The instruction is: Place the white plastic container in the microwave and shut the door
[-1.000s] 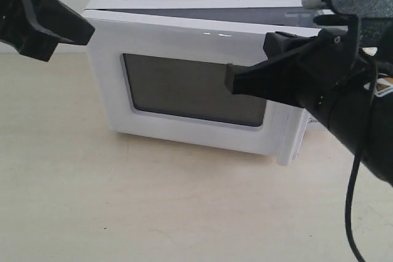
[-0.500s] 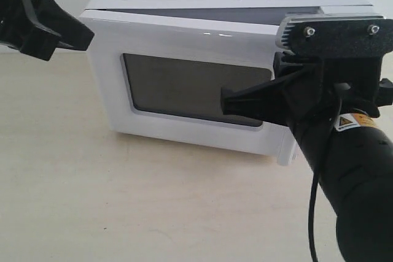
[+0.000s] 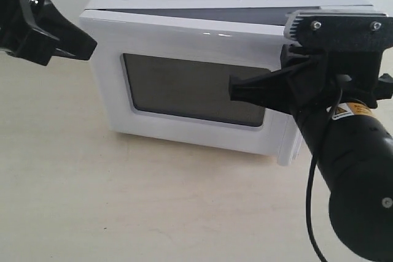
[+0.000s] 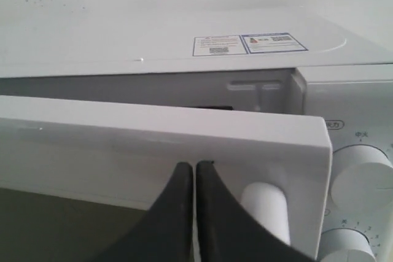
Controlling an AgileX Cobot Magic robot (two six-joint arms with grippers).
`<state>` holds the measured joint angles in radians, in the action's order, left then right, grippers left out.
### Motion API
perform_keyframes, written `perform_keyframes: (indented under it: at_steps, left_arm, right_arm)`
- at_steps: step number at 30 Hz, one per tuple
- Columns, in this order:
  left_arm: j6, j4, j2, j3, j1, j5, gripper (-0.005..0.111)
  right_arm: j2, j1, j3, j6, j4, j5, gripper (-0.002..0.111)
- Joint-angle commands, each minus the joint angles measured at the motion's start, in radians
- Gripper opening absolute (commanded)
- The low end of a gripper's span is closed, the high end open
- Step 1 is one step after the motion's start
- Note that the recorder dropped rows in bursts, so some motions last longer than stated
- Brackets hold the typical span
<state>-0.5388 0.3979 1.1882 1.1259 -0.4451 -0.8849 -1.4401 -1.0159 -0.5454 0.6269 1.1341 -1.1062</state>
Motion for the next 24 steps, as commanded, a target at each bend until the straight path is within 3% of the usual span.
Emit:
perform_keyframes:
  at_steps: [1, 15, 24]
  left_arm:
    - [0.009, 0.013, -0.007, 0.004, -0.006, -0.005, 0.004]
    - [0.003, 0.052, -0.007, 0.004, -0.006, -0.005, 0.004]
    - [-0.015, 0.085, -0.007, 0.004, -0.006, -0.005, 0.004]
  right_arm:
    - [-0.003, 0.041, -0.005, -0.049, -0.051, 0.053, 0.000]
    - [-0.003, 0.180, -0.008, -0.113, -0.182, 0.111, 0.000]
    - [-0.060, 0.209, -0.104, -0.078, -0.231, 0.177, 0.000]
